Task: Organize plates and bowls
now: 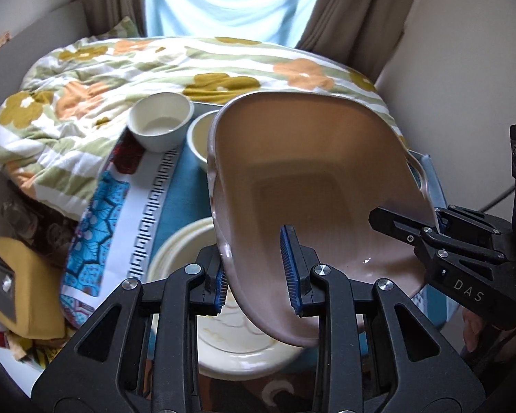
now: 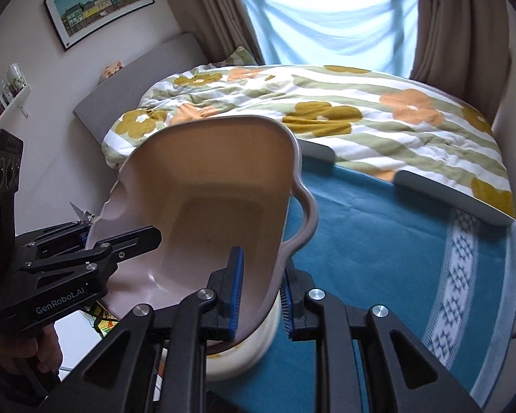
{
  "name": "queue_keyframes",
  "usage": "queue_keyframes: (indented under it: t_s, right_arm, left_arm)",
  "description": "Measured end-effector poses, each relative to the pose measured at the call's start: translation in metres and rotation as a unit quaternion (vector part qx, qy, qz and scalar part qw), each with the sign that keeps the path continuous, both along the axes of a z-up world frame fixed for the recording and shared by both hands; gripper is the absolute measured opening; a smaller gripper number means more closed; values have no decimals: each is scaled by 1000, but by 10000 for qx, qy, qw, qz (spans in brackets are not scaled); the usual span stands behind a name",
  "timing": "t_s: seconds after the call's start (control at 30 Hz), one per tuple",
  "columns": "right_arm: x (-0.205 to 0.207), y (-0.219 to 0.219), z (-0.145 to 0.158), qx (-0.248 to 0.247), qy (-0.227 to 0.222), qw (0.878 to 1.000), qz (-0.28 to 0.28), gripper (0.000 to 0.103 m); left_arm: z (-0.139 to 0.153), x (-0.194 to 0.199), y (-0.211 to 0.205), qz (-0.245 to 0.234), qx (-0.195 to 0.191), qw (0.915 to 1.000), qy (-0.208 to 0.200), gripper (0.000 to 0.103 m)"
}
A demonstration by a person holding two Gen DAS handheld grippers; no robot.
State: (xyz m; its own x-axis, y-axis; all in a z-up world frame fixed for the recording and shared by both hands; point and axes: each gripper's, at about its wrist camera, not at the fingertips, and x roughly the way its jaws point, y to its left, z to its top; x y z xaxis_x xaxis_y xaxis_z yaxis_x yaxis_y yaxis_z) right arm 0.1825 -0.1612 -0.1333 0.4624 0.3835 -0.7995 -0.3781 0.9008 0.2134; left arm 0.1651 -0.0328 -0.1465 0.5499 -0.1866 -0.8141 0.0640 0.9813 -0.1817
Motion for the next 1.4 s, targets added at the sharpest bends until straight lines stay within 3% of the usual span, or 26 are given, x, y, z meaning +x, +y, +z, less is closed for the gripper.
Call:
queue_keyframes:
  t_s: [0.3,0.6,0.93,1.27,1.4]
  right_arm:
    - [-50,-108,-3,-245,47,9949,-979,18]
    - [-68,-179,-50,-260,454,9862,-1570,18]
    - [-75,-207,-98,-180,624,9830,-1719,18]
    - [-75,-211,-108,17,745,9816,-1760,18]
    - [-73,-213,-110,170,889,9792,-1813,18]
  left_arm:
    - [-24,-22,-120,-923,-295,9950,242,25]
    - [-73,-22,-194,-1492,-195,9872,531,25]
    - [-118,-11,-213,-1609,-51,9840,763,25]
    - [-130,-7,-216,-1556,63,9843,825,25]
    - [-133,-6,-220,-1606,272,9821,944,25]
